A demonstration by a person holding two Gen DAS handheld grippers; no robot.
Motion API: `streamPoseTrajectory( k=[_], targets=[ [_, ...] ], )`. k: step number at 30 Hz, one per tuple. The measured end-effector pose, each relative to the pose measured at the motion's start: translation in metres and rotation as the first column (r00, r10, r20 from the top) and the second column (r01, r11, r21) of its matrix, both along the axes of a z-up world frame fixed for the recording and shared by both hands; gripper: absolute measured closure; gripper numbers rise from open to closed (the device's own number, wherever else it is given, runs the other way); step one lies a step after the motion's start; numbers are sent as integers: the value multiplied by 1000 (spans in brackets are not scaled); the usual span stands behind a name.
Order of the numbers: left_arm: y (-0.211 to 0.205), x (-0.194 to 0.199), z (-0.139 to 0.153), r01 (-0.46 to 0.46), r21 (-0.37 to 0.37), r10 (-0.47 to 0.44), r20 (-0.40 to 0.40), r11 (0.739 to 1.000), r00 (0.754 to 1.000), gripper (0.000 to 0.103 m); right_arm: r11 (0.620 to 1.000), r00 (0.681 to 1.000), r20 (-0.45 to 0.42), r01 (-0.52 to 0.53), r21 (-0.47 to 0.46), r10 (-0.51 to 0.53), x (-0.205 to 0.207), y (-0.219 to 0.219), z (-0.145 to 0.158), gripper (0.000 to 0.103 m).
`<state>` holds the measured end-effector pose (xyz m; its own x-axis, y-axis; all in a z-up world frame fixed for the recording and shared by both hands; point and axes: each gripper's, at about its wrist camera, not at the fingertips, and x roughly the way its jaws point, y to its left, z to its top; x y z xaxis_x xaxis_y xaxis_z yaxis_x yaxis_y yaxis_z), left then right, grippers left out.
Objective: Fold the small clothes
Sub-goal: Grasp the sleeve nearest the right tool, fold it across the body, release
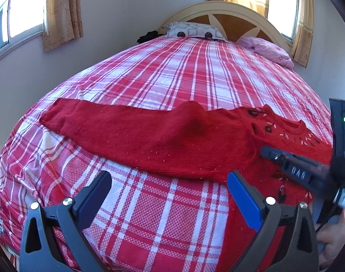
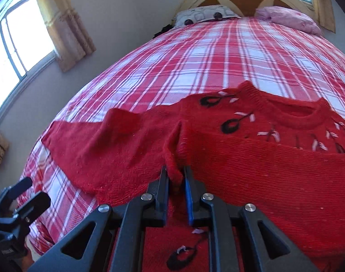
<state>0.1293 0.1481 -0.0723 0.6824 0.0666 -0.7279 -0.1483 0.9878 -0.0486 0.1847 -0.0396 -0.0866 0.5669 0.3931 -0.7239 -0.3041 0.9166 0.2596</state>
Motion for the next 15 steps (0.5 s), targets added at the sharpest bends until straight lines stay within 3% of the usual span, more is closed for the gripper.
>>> streamPoseTrajectory(
  k=[1,2,3,6,8,10,12,13,15],
  targets=[
    [1,0,-1,-2,0,2,-1,1000,1000,0,999,999,3,-32,20,32,-1,0,3,67],
    [2,3,-2,-2,-5,2,-6,1000,1000,0,996,998,-1,-67,66,67,-5,-5,7,50],
    [2,4,-2,-1,-7,1,-9,1000,1000,0,987,995,-5,-99,125,100,-6,-9,11,46],
    [-1,9,-4,10,-8,-10,-15,1000,1000,0,959,994,9,-109,261,110,-16,-36,31,46],
    [-7,11,-3,24,-3,-24,-17,1000,1000,0,944,997,41,-69,323,59,-26,-64,44,46],
    [-17,15,-3,48,-1,-48,-20,999,999,0,959,998,52,15,284,-31,-34,-97,52,46],
    [-27,18,-1,71,1,-71,-19,997,997,0,981,989,65,120,151,-131,-41,-124,54,46],
    [-36,22,1,93,1,-93,-14,996,996,0,977,975,92,195,83,-202,-49,-143,55,46],
    [-50,26,6,123,9,-123,-4,992,992,0,950,944,112,306,65,-312,-62,-182,55,46]
  ],
)
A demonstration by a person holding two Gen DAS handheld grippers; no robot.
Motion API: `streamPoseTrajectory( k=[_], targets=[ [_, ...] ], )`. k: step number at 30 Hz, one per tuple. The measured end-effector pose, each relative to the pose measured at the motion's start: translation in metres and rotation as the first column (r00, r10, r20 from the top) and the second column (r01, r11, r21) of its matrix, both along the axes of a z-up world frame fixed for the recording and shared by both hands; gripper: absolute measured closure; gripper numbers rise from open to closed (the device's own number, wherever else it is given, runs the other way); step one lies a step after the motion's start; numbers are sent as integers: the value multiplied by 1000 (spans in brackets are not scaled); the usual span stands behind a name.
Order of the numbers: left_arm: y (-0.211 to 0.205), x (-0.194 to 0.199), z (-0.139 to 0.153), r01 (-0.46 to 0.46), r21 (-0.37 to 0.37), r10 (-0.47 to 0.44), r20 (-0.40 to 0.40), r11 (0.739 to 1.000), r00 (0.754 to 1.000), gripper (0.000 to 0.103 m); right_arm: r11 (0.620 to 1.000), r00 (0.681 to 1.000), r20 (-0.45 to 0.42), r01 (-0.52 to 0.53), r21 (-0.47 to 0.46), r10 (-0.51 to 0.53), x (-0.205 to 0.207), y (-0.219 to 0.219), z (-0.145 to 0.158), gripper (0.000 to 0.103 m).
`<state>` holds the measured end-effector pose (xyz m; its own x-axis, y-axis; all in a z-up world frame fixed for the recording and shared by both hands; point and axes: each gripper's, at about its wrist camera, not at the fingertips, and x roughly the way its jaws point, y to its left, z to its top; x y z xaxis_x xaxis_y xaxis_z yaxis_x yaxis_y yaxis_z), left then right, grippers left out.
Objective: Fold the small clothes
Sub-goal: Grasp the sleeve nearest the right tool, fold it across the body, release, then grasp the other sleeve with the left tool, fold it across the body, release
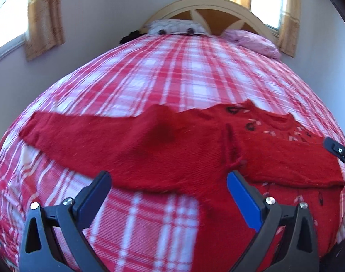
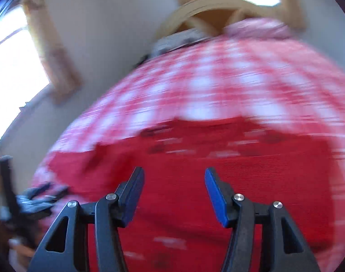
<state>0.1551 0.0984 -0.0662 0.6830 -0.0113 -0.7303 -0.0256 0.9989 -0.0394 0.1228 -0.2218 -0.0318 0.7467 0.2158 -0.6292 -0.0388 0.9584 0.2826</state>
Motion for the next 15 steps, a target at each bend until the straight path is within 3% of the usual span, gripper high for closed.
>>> streamPoseTrajectory(
  k=[5,9,12,13,15],
  targets=[
    [-42,22,7,66,15,-67,19,998,998,0,984,982,-60,178,2,-178,-18,-83,-14,51],
    [-66,51,-10,38,84,-36,-23,996,999,0,984,973,-151,175,-19,-175,-12,-89,-42,51],
    [-64,72,-41,-14,152,34,-130,988,991,0,985,976,-133,166,-46,-171,-23,-84,-42,52],
    [-57,76,-52,-23,153,50,-178,988,983,0,984,976,-136,162,-73,-171,-24,-82,-41,52],
    [-39,72,-52,-32,70,43,-175,997,984,0,981,975,-135,165,-106,-178,-29,-77,-37,52]
  ],
)
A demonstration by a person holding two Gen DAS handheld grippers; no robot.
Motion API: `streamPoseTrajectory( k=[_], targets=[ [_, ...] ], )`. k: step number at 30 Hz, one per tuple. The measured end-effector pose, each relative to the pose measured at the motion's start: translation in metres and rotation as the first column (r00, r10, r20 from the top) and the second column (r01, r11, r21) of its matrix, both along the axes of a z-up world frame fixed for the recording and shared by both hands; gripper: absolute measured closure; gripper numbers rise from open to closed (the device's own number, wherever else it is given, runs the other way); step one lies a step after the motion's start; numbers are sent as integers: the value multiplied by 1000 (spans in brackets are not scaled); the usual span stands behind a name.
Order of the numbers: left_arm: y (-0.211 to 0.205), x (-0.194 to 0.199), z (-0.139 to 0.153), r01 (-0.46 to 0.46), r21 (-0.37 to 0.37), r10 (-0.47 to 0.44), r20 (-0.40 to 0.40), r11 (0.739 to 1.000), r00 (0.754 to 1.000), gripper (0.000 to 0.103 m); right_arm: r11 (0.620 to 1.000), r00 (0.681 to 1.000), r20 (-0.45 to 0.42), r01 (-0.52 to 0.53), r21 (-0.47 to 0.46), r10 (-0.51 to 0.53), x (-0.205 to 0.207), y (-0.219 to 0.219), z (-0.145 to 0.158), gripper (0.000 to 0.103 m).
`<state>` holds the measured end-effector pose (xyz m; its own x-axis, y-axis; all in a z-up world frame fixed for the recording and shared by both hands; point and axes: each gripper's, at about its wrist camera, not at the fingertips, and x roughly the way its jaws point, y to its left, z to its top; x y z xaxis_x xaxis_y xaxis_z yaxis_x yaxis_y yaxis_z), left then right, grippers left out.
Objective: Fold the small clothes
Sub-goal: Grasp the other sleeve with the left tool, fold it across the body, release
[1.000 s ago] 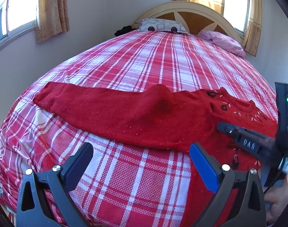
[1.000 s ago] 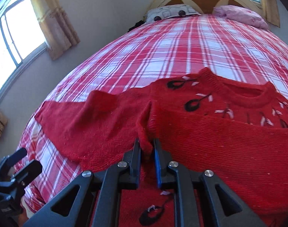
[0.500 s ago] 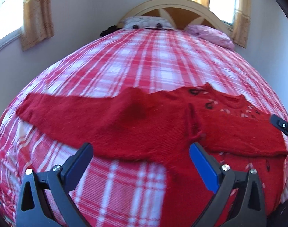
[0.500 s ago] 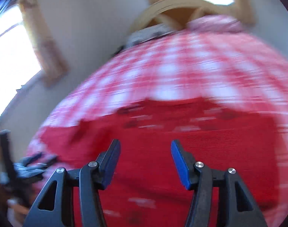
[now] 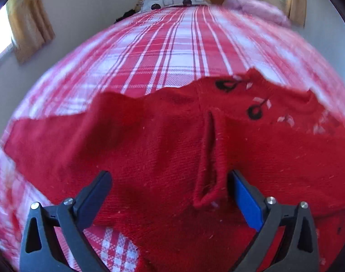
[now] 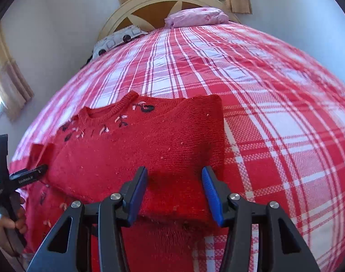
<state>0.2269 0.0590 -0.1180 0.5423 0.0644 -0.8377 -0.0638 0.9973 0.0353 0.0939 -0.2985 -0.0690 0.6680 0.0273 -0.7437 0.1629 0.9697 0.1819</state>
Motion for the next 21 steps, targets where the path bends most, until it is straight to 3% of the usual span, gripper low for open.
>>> streamPoseTrajectory(
  k=[5,10,13,15,18,19,21],
  targets=[
    [58,-33,28,-71,-39,74,94,997,993,0,999,992,125,-22,45,16,-27,19,25,52],
    [135,-64,45,-203,-81,215,182,976,959,0,991,975,195,-122,60,108,-34,66,41,52],
    [190,-69,44,-325,-85,335,179,942,925,0,979,961,211,-195,51,180,-39,98,48,52],
    [243,-74,39,-441,-133,459,166,887,873,0,972,951,214,-233,24,223,-42,117,51,52],
    [292,-78,34,-541,-242,581,143,805,801,0,962,942,203,-271,-12,268,-44,136,50,52],
    [317,-79,30,-569,-318,629,129,758,766,0,959,940,197,-282,-16,280,-44,141,48,52],
    [333,-74,26,-583,-378,662,118,719,740,1,955,938,186,-295,-13,293,-43,147,47,52]
  ],
)
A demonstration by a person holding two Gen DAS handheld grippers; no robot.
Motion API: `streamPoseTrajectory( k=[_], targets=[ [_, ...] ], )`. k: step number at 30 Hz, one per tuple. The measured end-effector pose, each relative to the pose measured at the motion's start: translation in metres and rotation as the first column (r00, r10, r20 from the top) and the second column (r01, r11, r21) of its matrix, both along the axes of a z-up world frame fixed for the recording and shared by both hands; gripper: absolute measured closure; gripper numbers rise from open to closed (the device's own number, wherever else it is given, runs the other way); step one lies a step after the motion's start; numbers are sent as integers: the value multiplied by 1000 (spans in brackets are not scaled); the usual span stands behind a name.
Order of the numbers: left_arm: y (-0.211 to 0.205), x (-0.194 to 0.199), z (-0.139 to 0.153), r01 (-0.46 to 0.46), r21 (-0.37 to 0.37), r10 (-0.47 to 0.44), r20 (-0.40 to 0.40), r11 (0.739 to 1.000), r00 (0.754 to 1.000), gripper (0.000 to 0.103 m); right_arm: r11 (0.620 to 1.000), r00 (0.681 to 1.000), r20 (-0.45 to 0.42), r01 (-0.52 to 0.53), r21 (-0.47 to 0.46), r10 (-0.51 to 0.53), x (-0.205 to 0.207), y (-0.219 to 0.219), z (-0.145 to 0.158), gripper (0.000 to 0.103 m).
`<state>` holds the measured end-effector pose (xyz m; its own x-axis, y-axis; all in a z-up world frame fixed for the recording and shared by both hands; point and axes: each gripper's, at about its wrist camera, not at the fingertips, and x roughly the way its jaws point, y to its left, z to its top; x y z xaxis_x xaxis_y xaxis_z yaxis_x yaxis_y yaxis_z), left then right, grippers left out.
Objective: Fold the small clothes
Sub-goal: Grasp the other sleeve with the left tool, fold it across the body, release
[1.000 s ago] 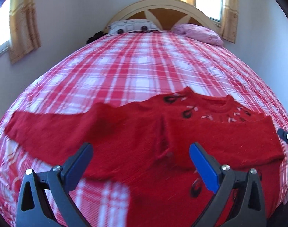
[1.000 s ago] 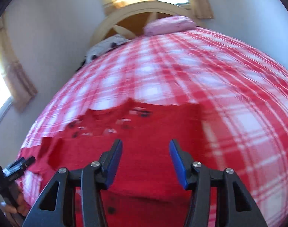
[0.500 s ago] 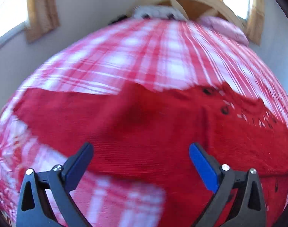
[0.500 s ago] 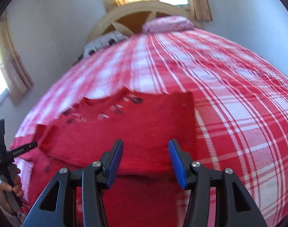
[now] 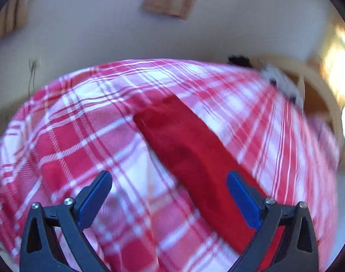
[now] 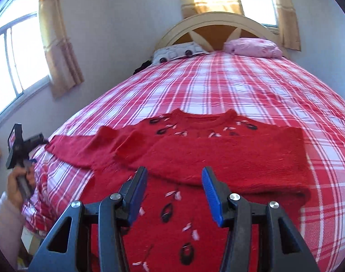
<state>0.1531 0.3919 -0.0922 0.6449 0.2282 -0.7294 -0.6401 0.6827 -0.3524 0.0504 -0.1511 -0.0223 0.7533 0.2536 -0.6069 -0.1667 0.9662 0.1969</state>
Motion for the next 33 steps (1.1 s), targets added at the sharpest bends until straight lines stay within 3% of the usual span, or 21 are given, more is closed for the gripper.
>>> streamPoseTrajectory(
  k=[3,5,8,11,14,15,16,17,20,27,30,33],
  targets=[
    [32,17,-14,-53,-83,54,14,995,998,7,1000,1000,-21,-3,0,3,1,4,-3,52],
    [34,34,-27,-59,-130,57,-26,990,998,11,1000,1000,-31,3,1,-3,1,3,-4,52],
    [21,38,-23,-66,-64,64,-42,996,997,11,1000,999,-42,17,-3,-17,1,1,-4,52],
    [17,46,-23,-50,-64,49,-28,997,998,21,1000,998,-56,30,-1,-30,1,-2,-6,52],
    [17,44,-26,-72,-12,72,-47,997,996,62,999,997,-66,43,7,-42,1,-4,-8,52],
    [17,43,-27,-84,2,84,-57,996,995,68,999,997,-67,47,11,-46,1,-6,-8,52],
    [19,40,-27,-98,20,99,-71,995,993,84,998,996,-67,53,16,-52,0,-7,-7,52],
    [22,40,-27,-98,23,100,-73,995,992,92,998,996,-65,59,20,-57,0,-9,-7,52],
    [25,36,-21,-54,-7,54,-38,998,998,95,996,995,-60,77,35,-75,-3,-15,-4,52],
    [-26,37,28,67,43,-71,89,997,994,97,988,990,-56,134,80,-130,-11,-35,-2,52],
    [-80,40,62,170,142,-189,135,975,973,97,983,987,-63,156,96,-150,-13,-42,-5,52],
    [-152,35,90,300,246,-346,171,922,922,97,977,983,-84,172,127,-162,-13,-49,-10,52]
  ],
)
